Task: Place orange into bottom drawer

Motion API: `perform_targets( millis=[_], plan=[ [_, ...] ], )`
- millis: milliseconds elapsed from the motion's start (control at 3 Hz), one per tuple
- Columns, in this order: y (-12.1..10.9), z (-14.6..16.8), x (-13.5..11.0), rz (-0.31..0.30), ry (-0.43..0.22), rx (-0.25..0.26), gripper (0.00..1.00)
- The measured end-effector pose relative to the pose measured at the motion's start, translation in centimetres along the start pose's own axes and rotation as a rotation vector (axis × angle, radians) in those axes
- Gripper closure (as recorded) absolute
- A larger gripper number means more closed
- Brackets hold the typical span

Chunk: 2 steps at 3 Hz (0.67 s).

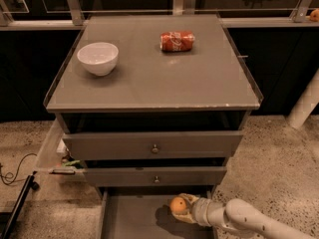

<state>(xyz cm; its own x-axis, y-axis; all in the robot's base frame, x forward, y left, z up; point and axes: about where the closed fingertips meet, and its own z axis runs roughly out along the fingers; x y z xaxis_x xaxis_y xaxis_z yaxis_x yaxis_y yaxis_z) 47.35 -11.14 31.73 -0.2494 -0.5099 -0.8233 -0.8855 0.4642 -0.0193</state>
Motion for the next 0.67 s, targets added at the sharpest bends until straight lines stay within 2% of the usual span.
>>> perform_targets(
  millis=[667],
  plan=[
    [0.5, 1.0, 0.2, -0.02, 0.018, -0.015, 1.0]
  ],
)
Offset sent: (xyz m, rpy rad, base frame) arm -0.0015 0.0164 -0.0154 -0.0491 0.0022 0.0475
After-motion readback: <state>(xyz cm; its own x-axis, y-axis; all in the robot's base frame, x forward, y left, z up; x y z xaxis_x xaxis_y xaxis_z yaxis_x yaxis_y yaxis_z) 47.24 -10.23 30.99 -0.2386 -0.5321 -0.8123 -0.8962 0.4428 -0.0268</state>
